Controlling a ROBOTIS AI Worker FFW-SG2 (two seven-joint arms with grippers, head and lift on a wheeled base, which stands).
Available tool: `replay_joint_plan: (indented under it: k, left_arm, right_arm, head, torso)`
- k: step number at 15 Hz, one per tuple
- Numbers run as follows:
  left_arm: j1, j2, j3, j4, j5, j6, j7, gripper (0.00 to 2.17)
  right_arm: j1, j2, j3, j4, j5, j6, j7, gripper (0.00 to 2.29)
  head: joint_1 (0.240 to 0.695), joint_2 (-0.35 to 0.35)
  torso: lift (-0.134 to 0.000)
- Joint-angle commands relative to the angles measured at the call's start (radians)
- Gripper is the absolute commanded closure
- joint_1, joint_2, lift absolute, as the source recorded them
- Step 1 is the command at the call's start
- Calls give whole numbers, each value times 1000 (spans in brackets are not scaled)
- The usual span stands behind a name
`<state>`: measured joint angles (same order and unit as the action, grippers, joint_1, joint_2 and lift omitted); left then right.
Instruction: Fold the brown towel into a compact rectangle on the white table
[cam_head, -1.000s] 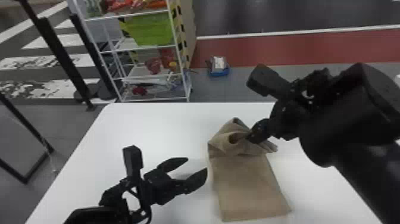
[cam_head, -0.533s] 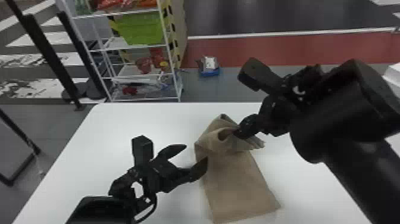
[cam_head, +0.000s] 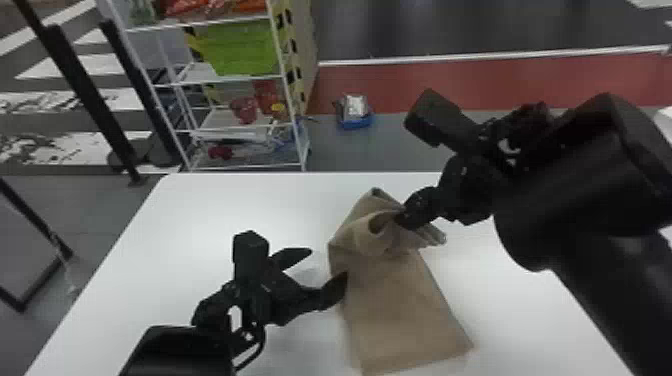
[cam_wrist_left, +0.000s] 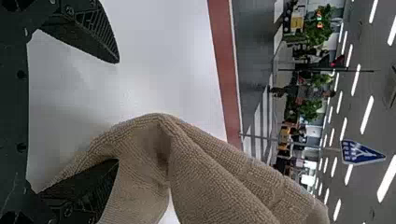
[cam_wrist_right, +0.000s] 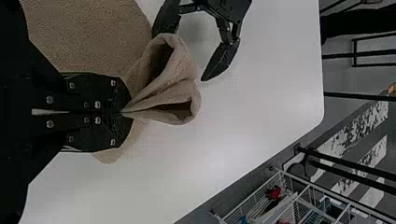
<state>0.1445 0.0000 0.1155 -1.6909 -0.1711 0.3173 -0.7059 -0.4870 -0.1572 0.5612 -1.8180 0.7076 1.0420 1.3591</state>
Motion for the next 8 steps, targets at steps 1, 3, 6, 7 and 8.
replay_joint_plan:
  k: [1, 3, 6, 7, 8]
  left_arm:
    - [-9, -3, 7, 14, -10, -14, 0, 137]
    - [-13, -3, 7, 16, -16, -14, 2, 137]
    - [-19, -3, 15, 19, -21, -17, 5, 137]
    - [-20, -3, 21, 22, -19, -17, 5, 137]
    - [-22, -3, 26, 22, -19, -17, 5, 137]
  right_arm:
    - [-1, -1, -4, -14, -7, 7, 8, 1474]
    - [5, -7, -3, -35, -16, 22, 8, 1474]
    - [41, -51, 31, -121, -37, 80, 8, 1474]
    - [59, -68, 37, -149, -39, 92, 8, 1474]
    - [70, -90, 51, -168, -39, 102, 8, 1474]
  head:
    - [695, 168]
    - [695, 172]
    - [695, 177]
    - [695, 179]
    - [695, 182]
  torso:
    - [-124]
    - [-124]
    - [-124]
    - [-124]
    - [-124]
